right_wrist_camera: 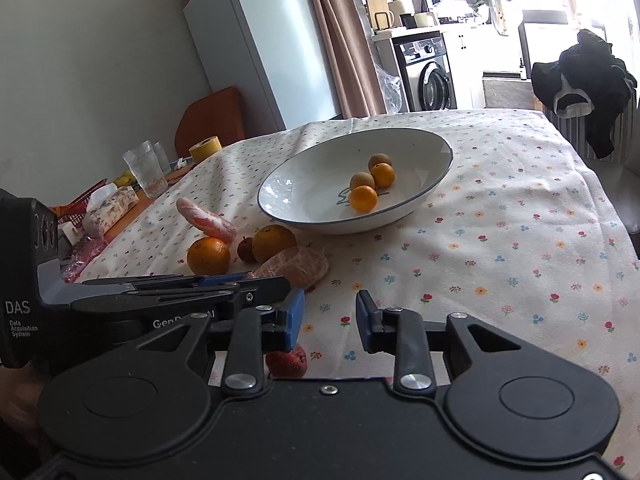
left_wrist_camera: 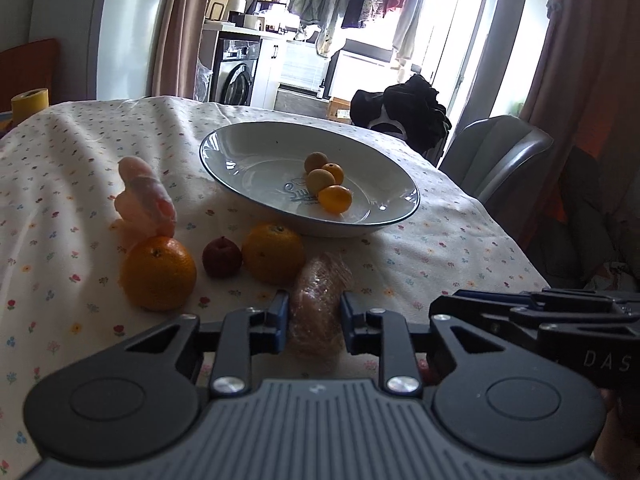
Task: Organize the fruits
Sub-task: 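Grasp the plastic-wrapped pastry with the left tool while the right tool holds the apple, then carry the pastry and apple in both tools over the white bowl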
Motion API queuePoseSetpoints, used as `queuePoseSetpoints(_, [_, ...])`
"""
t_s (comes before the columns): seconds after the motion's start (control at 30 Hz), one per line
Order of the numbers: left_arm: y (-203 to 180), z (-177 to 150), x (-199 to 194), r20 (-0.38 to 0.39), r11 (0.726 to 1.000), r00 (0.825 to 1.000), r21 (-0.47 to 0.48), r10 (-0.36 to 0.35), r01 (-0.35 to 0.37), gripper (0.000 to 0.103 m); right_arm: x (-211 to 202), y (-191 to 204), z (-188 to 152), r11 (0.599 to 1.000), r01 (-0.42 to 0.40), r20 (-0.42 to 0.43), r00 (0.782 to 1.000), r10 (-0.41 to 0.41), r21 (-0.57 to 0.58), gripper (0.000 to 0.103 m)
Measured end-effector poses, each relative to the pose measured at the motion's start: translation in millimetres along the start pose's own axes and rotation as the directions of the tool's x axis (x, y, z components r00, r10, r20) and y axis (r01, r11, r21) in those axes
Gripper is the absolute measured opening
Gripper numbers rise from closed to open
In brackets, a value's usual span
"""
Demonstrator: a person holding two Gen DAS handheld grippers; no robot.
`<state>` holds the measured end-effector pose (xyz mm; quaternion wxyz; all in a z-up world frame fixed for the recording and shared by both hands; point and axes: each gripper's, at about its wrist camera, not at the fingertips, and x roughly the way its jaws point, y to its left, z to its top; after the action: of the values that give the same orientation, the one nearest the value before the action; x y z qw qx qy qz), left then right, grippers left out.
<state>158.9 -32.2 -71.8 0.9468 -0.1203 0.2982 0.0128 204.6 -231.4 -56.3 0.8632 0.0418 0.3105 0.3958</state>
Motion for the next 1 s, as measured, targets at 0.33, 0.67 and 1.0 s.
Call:
queuePoseSetpoints(0.33, [2, -1, -14, 0.017, 0.999, 1.0, -0.03, -0.021, 0.021, 0.019, 6, 25, -16, 0.996, -0.051, -0.078, 0.996, 0.045, -0.079, 0.03])
queuePoseSetpoints(0.67, [-14, 0, -20, 0.036, 0.999, 0.999, 0.047, -0.012, 0.01, 0.019, 4, 20, -19, 0.996, -0.017, -0.069, 0.998, 0.012, -0.085, 0.022])
queuePoseSetpoints(1.0, [-24, -5, -7, -0.017, 0.998, 0.999, 0.048, -0.048, 0.049, 0.02, 7, 6, -20, 0.999, -0.01, -0.034, 0.999, 0.008, -0.053, 0.022])
